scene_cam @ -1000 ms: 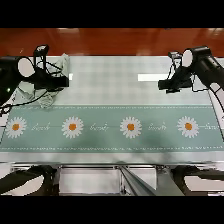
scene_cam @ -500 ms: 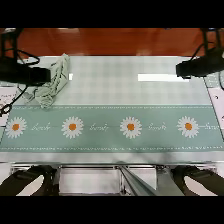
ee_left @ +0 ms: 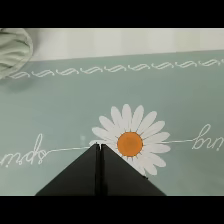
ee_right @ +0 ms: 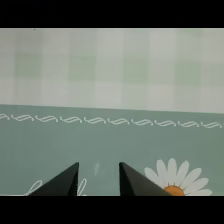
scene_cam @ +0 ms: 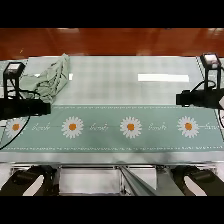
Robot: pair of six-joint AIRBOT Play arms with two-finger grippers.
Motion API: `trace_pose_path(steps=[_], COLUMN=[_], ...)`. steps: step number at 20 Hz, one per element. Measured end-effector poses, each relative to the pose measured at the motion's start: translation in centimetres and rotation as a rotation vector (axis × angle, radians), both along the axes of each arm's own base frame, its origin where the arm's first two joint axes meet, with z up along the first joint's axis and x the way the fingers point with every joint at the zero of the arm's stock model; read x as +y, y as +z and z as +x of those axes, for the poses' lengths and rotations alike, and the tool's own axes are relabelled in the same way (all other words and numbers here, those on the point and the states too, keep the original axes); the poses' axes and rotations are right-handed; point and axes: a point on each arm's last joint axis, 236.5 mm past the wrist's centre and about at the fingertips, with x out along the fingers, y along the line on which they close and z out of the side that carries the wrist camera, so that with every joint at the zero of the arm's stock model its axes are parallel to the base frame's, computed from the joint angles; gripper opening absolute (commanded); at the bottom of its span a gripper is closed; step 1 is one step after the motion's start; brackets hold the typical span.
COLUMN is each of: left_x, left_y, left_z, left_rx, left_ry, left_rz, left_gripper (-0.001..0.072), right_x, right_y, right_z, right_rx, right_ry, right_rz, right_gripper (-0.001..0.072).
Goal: Fold the shirts.
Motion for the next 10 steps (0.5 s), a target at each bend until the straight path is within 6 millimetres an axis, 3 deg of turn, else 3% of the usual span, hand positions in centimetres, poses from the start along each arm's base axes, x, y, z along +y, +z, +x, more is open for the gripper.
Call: trace_pose_path(steps=[1,3,6,10], left_x=[0.0,-0.2,-0.5,0.3], left_y=[-0.6,-1.4,-2.2,-1.2], left_z=[0.0,0.5,2.8,8.6], left_rx=[0.013,0.021,-0.015,-0.135], left_ry=[0.005,0.017,0.025,0.041], left_rz=[-0.003,-0.010,-0.019,0.012], left_gripper=[0.0103,0.0485,0.0504,0.0503], right_x=[0.0,0.2,0.6,0.9], right_y=[-0.7,-1.6,-2.1,-2.1], right_z=[-0.2,-0.4,-0.2,0.0], right_rx=[0.005,0.012,-0.002,-0.015], right_ry=[-0.006,-0.013,-0.019,-0.021], right_rz=[0.006,0.019,0.045,0.058], right_gripper=[0.0335,0.0335,0.0335,0.0335])
